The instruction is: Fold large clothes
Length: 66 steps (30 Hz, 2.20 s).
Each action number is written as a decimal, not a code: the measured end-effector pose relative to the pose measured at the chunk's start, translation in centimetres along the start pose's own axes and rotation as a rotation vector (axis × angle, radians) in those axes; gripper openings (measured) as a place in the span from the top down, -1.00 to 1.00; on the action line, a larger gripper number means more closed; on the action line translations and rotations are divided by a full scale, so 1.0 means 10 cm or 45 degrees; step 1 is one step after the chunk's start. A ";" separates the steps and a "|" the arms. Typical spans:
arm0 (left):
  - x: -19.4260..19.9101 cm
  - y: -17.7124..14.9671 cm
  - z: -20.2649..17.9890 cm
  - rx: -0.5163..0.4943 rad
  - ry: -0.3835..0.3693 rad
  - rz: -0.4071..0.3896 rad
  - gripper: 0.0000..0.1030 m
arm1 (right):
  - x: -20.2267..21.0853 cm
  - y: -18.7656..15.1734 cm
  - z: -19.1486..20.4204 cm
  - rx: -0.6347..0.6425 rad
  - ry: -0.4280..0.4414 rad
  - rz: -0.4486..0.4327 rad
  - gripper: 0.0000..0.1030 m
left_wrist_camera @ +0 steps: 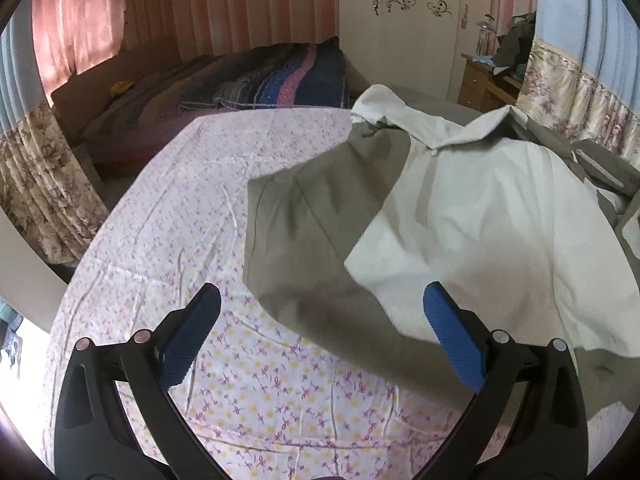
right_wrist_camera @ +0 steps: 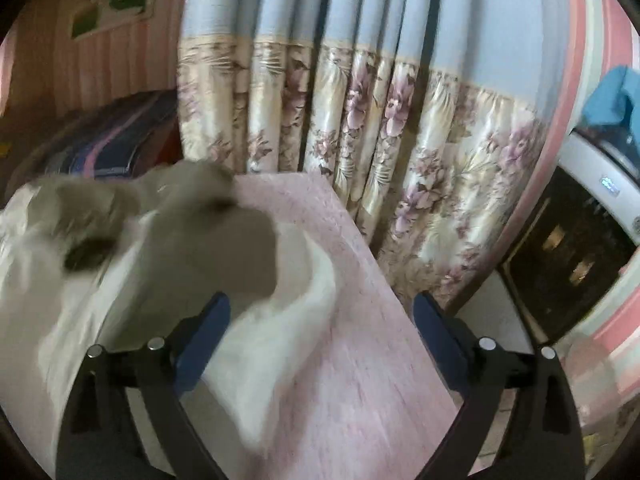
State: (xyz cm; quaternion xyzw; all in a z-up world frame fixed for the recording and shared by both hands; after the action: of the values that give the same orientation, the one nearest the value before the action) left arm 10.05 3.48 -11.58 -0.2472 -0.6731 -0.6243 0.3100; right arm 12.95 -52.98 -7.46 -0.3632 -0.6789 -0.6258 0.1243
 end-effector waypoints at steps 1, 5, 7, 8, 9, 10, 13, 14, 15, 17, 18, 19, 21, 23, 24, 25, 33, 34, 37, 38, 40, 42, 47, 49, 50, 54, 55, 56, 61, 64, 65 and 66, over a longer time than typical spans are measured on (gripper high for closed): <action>-0.01 -0.02 0.01 -0.004 -0.004 0.001 -0.94 | 0.11 -0.08 0.03 -0.021 0.056 -0.010 -0.81; -0.05 0.00 0.08 -0.019 -0.013 -0.027 -0.94 | 0.56 -0.50 0.32 -0.043 0.276 0.008 -0.81; -0.11 0.04 0.14 -0.004 -0.020 -0.025 -0.94 | 0.68 -0.64 0.47 -0.037 0.331 0.017 -0.81; -0.14 0.07 0.17 -0.008 -0.021 -0.026 -0.94 | 0.76 -0.70 0.56 -0.041 0.361 0.022 -0.81; -0.18 0.10 0.19 -0.014 -0.021 -0.026 -0.94 | 0.84 -0.76 0.66 -0.036 0.411 0.029 -0.81; -0.22 0.11 0.20 -0.023 -0.020 -0.023 -0.94 | 0.90 -0.82 0.73 -0.029 0.445 0.033 -0.81; -0.34 0.14 0.19 -0.068 -0.045 -0.003 -0.94 | 1.09 -0.95 0.96 -0.015 0.500 0.041 -0.81; -0.39 0.16 0.18 -0.083 -0.055 0.006 -0.94 | 1.13 -0.99 1.00 -0.018 0.518 0.049 -0.81; -0.42 0.17 0.17 -0.092 -0.068 0.010 -0.94 | 1.17 -1.03 1.08 -0.018 0.542 0.061 -0.81; -0.49 0.19 0.14 -0.106 -0.087 0.023 -0.94 | 1.21 -1.09 1.18 -0.025 0.568 0.082 -0.81; -0.51 0.20 0.13 -0.111 -0.098 0.028 -0.94 | 1.25 -1.11 1.24 -0.031 0.592 0.090 -0.81; -0.53 0.22 0.11 -0.121 -0.116 0.026 -0.94 | 1.28 -1.14 1.30 -0.033 0.604 0.095 -0.81; -0.58 0.22 0.08 -0.140 -0.139 0.029 -0.94 | 1.33 -1.21 1.42 -0.013 0.611 0.107 -0.81; -0.61 0.21 0.06 -0.145 -0.176 0.040 -0.87 | 1.33 -1.32 1.54 0.043 0.562 0.136 -0.81; -0.62 0.19 0.03 -0.132 -0.230 0.059 -0.52 | 1.30 -1.35 1.57 0.049 0.554 0.159 -0.80; -0.62 0.17 -0.01 -0.122 -0.268 0.077 -0.23 | 1.28 -1.40 1.60 0.040 0.576 0.182 -0.74; -0.23 -0.06 -0.03 -0.119 -0.311 0.074 0.90 | 1.26 -1.47 1.60 0.065 0.625 0.167 0.69; -0.16 -0.08 0.00 -0.112 -0.315 0.069 0.90 | 1.27 -1.40 1.53 0.060 0.604 0.135 0.70; 0.21 -0.13 0.00 -0.130 -0.333 0.041 0.92 | 1.28 -1.17 1.31 0.053 0.544 0.052 0.71; 0.31 -0.14 0.00 -0.133 -0.347 0.038 0.92 | 1.28 -1.09 1.24 0.049 0.527 0.028 0.72; 0.58 -0.11 -0.02 -0.117 -0.419 0.032 0.92 | 1.29 -0.88 1.05 0.046 0.486 -0.030 0.73; 0.85 0.02 -0.07 -0.129 -0.449 0.000 0.91 | 1.33 -0.68 0.92 0.053 0.453 -0.084 0.73; 1.30 0.20 -0.14 -0.170 -0.443 -0.037 0.98 | 1.33 -0.42 0.67 0.055 0.450 -0.093 0.65; 1.32 0.12 -0.08 -0.195 -0.366 -0.030 0.94 | 1.36 -0.54 0.68 0.090 0.481 -0.040 0.13; 1.29 0.05 -0.07 -0.203 -0.359 -0.003 0.89 | 1.36 -0.62 0.70 0.120 0.466 -0.015 -0.46; 1.04 -0.26 0.04 -0.183 -0.299 0.087 -0.17 | 1.42 -0.95 0.59 0.121 0.429 0.031 -0.63; 0.96 -0.32 0.06 -0.168 -0.289 0.103 -0.26 | 1.42 -0.99 0.57 0.097 0.441 0.044 -0.63; 0.88 -0.40 0.06 -0.153 -0.301 0.120 -0.27 | 1.40 -1.04 0.54 0.064 0.461 0.053 -0.63; 0.73 -0.40 -0.05 -0.096 -0.365 0.121 -0.66 | 1.44 -0.88 0.50 0.020 0.467 0.002 -0.66; 0.68 -0.14 -0.15 -0.110 -0.350 0.048 -0.83 | 1.43 -0.58 0.51 0.025 0.459 -0.052 -0.70; 0.63 -0.02 -0.18 -0.095 -0.349 0.032 -0.84 | 1.40 -0.47 0.55 0.029 0.462 -0.069 -0.70; 0.57 0.09 -0.21 -0.078 -0.359 0.026 -0.86 | 1.38 -0.42 0.58 0.032 0.468 -0.072 -0.70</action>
State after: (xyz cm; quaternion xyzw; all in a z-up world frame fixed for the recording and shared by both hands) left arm 7.02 1.12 -6.71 -0.3486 -0.6880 -0.6005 0.2110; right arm 2.15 -42.68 -3.13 -0.2221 -0.6626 -0.6762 0.2332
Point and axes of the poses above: each gripper's, at about its wrist camera, not at the fingertips, and x roughly against the way its jaws point, z to its left, y to its top, the point moved 7 cm from there along -x, roughly the way its jaws point, and after that the axes turned 4 degrees about x, right-handed, at the moved point
